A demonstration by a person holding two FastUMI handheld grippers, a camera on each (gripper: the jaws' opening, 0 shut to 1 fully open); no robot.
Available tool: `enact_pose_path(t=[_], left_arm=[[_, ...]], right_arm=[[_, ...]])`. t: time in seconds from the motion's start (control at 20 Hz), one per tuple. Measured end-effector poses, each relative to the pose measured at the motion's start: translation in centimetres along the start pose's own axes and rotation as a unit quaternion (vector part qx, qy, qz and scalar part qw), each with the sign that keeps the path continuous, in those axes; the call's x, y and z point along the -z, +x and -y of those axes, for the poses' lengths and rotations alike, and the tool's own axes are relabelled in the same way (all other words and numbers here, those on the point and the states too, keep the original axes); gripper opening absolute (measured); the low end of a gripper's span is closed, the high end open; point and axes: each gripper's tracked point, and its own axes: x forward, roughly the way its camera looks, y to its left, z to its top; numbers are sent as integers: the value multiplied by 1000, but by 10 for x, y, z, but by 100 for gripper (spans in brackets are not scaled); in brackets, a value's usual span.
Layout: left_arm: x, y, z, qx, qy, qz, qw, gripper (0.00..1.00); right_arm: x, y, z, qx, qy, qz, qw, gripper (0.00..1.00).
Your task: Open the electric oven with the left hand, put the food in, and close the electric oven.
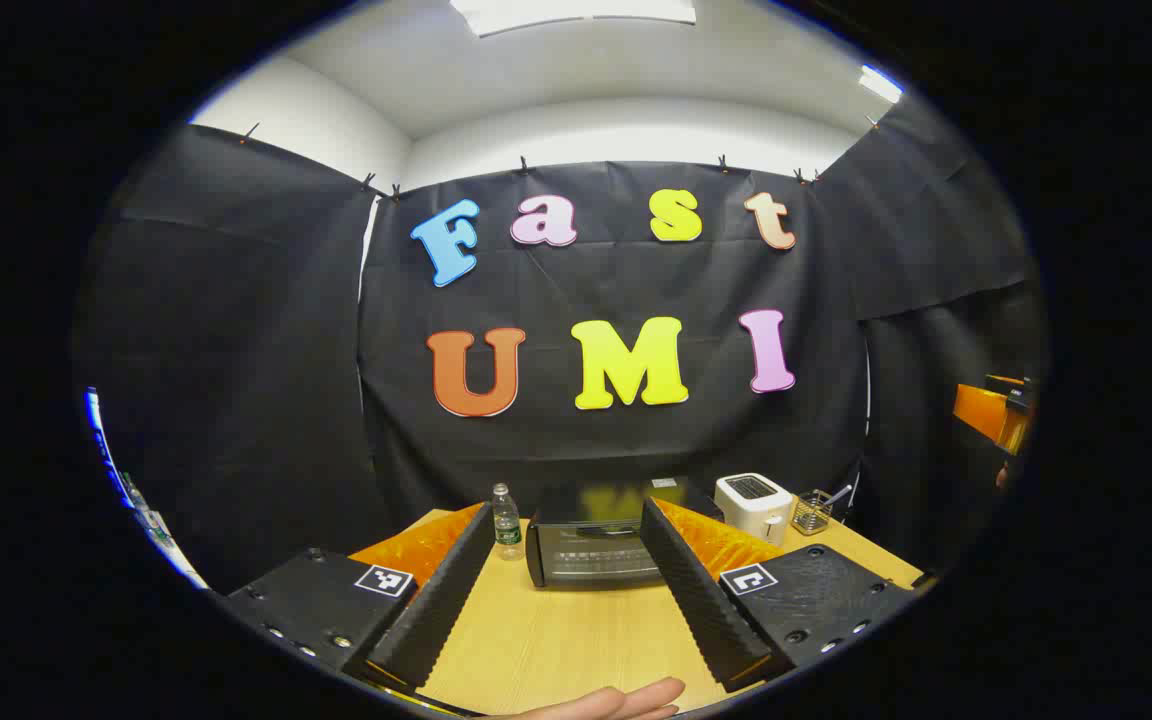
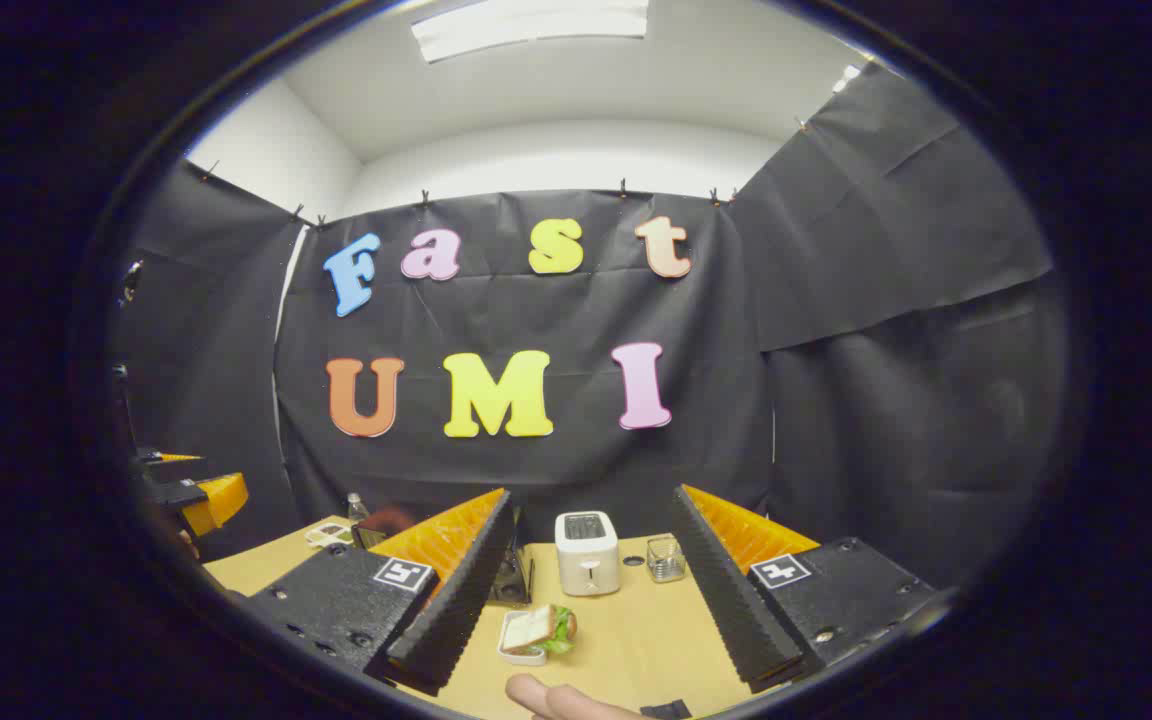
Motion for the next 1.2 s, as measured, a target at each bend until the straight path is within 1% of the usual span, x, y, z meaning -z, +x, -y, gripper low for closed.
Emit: enact_pose_path(t=[0.1, 0.15, 0.2, 0.25, 0.3, 0.35, 0.4, 0.45, 0.65, 0.85, 0.95, 1.1, 1.15, 1.2], left_arm=[[-1, -1, 3, 3, 1, 2, 1000, 96], [-1, -2, 2, 4, 3, 3, 1000, 96], [-2, -1, 2, 4, 2, 4, 1000, 96], [-3, -1, 1, 4, -1, 5, 1000, 96], [-3, 0, 1, 3, -3, 4, 1000, 96], [-3, -1, 0, 0, -7, 5, 1000, 96], [-3, 0, -1, -3, -9, 7, 1000, 96], [-4, 1, -3, -5, -10, 8, 1000, 96], [1, 7, 2, 2, -4, 3, 1000, 96], [3, 31, 11, 6, -13, 17, 1000, 96], [14, 48, 20, 21, -17, 4, 1000, 95], [16, 78, 19, 20, -31, 1, 999, 96], [15, 92, 17, 18, -37, 6, 999, 96], [15, 108, 16, 15, -43, 9, 999, 96]], right_arm=[[-5, -2, 3, 6, -6, 8, 1000, 90], [-5, -2, 4, 10, -9, 8, 1000, 100], [-5, -2, 4, 12, -11, 9, 1000, 100], [-7, -4, 4, 11, -10, 12, 1000, 90], [-8, -3, 2, 11, -11, 13, 1000, 90], [-7, -3, 3, 10, -11, 13, 1000, 100], [-7, -3, 2, 8, -13, 12, 1000, 90], [-8, -3, 1, 6, -13, 13, 1000, 100], [-7, -2, 0, 5, -9, 14, 1000, 100], [-3, 6, 0, 5, 2, 9, 1000, 100], [-1, 12, 1, 6, 5, 9, 1000, 100], [0, 23, 5, 4, 12, 12, 1000, 100], [1, 27, 5, 3, 16, 14, 1000, 90], [4, 30, 7, 3, 19, 13, 1000, 90]])
